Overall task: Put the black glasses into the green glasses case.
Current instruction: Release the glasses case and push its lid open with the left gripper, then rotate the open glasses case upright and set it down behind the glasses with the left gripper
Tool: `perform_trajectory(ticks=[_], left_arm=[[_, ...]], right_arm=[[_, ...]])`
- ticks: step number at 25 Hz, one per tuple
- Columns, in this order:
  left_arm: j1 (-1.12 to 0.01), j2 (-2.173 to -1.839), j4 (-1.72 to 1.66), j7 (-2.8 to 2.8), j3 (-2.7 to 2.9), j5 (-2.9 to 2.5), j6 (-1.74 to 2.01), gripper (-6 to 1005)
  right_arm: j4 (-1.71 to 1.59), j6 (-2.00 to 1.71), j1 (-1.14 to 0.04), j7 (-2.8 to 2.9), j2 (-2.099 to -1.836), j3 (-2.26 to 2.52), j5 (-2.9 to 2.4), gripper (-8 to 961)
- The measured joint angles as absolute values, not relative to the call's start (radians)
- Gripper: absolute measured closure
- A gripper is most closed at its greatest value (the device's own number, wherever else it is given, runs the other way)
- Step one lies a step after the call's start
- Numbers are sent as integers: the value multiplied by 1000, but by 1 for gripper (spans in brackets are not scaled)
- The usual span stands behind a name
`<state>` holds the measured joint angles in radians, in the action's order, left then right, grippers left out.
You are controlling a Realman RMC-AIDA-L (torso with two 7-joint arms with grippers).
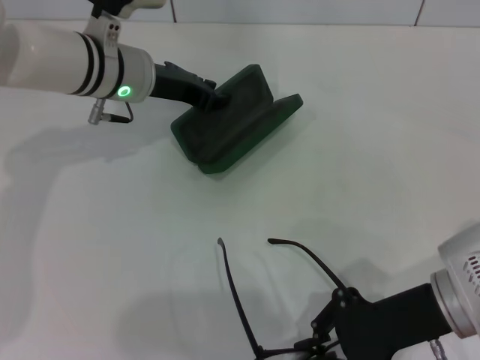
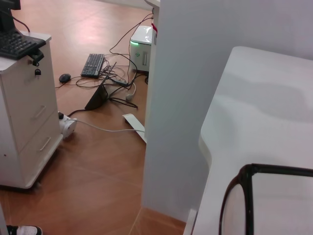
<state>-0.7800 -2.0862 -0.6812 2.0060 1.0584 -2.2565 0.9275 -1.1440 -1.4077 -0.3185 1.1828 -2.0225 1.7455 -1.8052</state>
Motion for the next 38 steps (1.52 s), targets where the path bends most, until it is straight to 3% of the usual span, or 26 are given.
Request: perform_trajectory(ticks=[8,14,31,38], left_arm=[[-784,-2086,-681,2000,1084,-2260,926,746],[-776,-2088,-741,1988,1087,-2250,937,848],[-596,-2094,-904,1253,1317,-1792,966,852],[-587,-2099,-862,1022,1324,-1723,896,854]], right_arm=[[-1132,-1409,-317,1141,-2022,1740,-1800,838],[-1132,-1411,-313,1136,-2021,1739,-1800,838],[-1127,-1423,-308,1118,-2020,1734,-1799,838],[-1127,-1423,-314,1118,-2021,1735,-1800,838]])
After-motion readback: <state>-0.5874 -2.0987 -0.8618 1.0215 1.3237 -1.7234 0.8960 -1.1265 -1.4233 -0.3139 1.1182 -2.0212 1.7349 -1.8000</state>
